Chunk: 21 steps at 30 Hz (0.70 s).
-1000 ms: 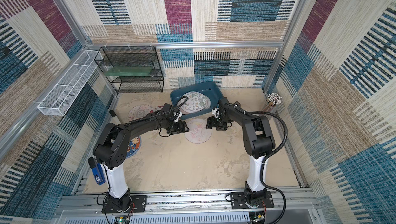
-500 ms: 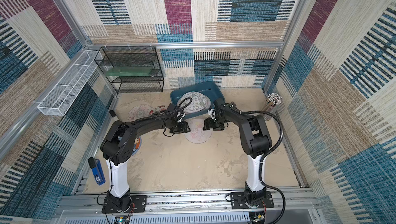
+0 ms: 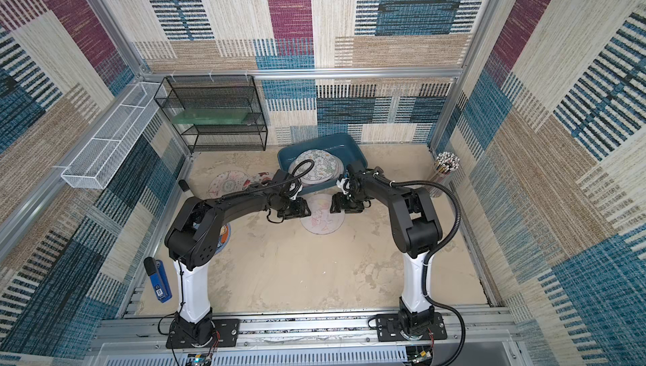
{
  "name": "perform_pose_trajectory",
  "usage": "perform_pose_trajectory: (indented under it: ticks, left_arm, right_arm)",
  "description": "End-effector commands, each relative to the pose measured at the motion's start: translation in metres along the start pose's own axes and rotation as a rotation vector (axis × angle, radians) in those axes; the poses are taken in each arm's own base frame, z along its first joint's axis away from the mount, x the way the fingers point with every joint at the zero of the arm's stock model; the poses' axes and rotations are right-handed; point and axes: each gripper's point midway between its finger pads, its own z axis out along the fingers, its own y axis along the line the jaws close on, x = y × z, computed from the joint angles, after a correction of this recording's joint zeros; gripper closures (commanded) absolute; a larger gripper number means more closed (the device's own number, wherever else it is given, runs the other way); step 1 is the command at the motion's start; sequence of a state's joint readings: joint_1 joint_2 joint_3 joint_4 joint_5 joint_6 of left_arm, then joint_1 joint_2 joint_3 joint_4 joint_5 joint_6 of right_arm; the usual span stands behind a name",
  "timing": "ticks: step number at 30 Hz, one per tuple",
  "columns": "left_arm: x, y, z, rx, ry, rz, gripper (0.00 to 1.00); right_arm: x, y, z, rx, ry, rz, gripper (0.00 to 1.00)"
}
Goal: Put the coasters into the storage box
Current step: Pick up the coaster from the center of the board.
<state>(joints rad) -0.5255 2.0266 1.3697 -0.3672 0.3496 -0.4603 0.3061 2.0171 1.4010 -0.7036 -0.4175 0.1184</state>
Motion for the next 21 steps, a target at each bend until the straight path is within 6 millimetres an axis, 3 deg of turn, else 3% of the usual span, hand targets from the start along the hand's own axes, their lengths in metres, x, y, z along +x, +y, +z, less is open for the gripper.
perform_pose_trajectory:
  ticks: [1, 21]
  left_arm:
    - [0.0057, 0.0004, 0.0016, -0.002, 0.024, 0.007, 0.45]
    - [0.0102, -0.0020, 0.0001, -0.002, 0.027, 0.011, 0.47]
  right_arm:
    - [0.0167, -0.0033, 0.0086, 0.002, 0.063, 0.024, 0.32]
    - [0.0212, -0.0013, 0.0087, -0.028, 0.062, 0.038, 0.34]
